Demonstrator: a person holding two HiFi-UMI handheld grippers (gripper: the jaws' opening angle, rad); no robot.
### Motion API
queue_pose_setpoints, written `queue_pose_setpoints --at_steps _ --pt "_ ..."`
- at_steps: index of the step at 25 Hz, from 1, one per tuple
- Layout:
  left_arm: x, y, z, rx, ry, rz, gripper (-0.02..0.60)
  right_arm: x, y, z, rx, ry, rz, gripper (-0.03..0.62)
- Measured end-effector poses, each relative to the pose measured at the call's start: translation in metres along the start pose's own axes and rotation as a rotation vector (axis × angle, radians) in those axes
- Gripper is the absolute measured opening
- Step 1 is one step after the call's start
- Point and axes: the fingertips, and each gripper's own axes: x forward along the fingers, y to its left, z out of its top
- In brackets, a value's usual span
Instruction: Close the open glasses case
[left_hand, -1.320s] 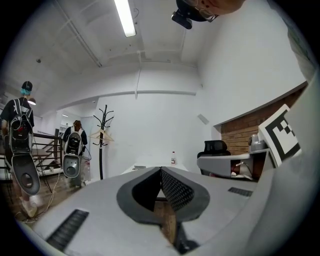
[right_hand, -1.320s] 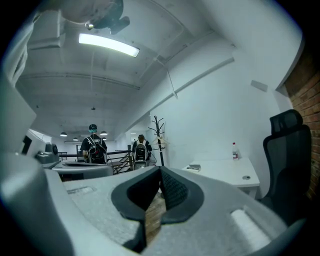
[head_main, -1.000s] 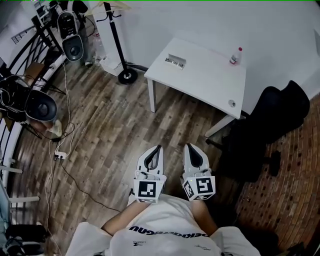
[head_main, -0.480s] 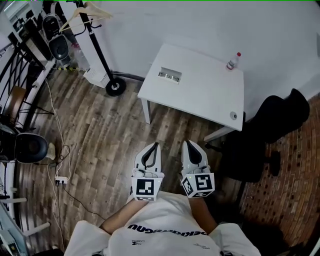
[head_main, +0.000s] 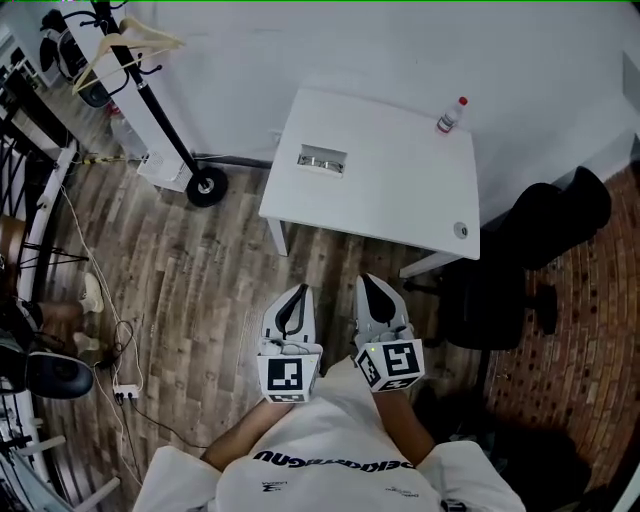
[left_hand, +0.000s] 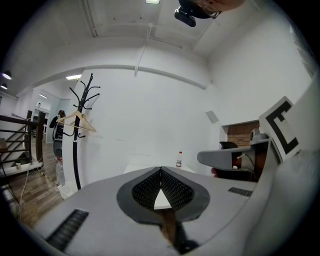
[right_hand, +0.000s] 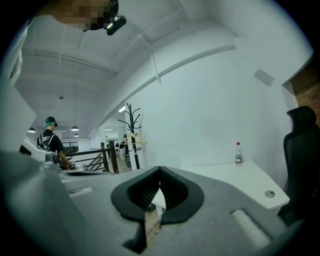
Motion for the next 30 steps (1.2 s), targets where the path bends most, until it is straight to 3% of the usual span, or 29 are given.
queue_pose_setpoints --at_steps 6,11,23,30 --pt "0.039 0.009 -0.015 -0.020 0.037 0.000 -0.002 0.034 -0.019 -0.009 0.010 0.027 -0.007 0.002" --pt "0.096 0.023 -0.027 0.008 0.075 0.019 -0.002 0.082 -0.053 -0.014 0.025 0.021 0.000 0.002" --pt "0.280 0.044 0.001 -0.004 0.109 0.025 -0.002 0.227 -0.156 0.007 0.050 0.064 0.021 0.002" --pt "0.351 0.053 -0.001 -0.015 0.147 0.045 -0.002 0.287 -0.200 0.003 0.069 0.115 0.039 0.002"
